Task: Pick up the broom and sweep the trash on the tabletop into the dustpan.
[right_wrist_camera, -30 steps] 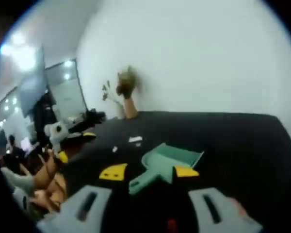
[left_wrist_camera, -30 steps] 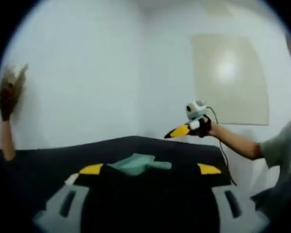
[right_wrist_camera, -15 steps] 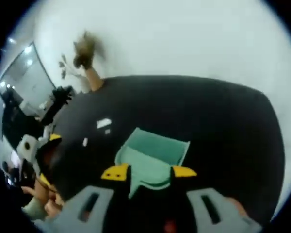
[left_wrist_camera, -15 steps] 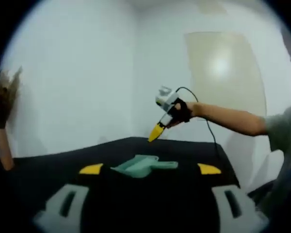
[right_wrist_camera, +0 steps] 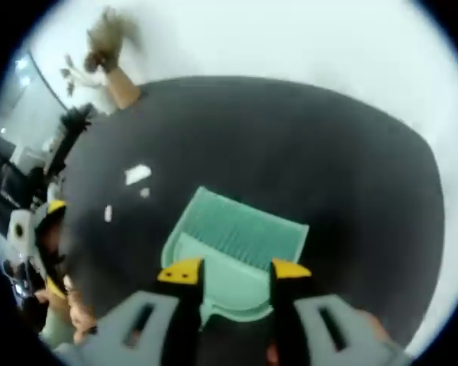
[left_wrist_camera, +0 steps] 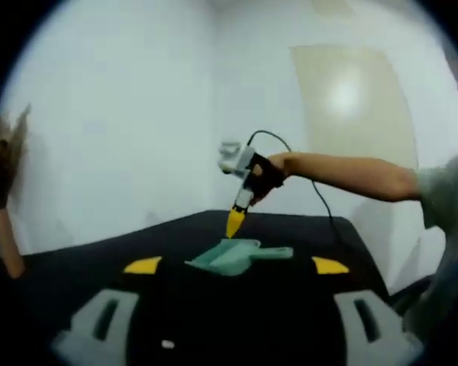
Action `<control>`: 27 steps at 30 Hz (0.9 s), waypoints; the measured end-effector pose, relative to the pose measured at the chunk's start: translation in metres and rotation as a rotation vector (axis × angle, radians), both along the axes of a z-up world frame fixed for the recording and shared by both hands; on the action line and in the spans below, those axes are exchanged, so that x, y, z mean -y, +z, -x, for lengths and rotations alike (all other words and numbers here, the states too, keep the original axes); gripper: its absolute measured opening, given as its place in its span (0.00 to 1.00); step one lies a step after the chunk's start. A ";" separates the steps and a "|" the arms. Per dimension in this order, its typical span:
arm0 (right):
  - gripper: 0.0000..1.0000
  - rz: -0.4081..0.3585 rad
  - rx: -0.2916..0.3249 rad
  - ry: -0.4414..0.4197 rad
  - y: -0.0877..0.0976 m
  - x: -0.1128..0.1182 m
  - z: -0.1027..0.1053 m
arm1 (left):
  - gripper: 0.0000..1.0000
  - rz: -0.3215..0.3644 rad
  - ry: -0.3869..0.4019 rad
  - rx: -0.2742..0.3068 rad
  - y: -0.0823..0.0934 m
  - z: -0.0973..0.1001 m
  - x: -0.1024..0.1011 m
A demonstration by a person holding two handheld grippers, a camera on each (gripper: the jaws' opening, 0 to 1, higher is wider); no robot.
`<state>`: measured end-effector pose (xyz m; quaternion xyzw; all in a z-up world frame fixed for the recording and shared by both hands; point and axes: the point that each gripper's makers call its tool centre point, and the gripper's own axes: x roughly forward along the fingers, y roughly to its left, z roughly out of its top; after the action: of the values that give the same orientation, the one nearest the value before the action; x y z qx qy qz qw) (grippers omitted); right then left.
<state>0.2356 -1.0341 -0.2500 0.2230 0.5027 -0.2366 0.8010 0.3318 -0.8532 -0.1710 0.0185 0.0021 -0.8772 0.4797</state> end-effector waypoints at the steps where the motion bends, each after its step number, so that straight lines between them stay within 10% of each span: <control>1: 0.30 -0.003 -0.013 0.009 -0.003 0.000 -0.002 | 0.76 0.000 -0.005 -0.001 -0.001 0.001 0.000; 27: 0.27 -0.034 -0.174 -0.064 -0.041 0.013 -0.009 | 0.75 -0.017 -0.039 -0.004 -0.013 0.005 -0.001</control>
<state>0.2444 -1.0476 -0.2908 0.2309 0.5671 -0.2721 0.7423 0.3271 -0.8519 -0.1842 0.0207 0.0101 -0.8863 0.4625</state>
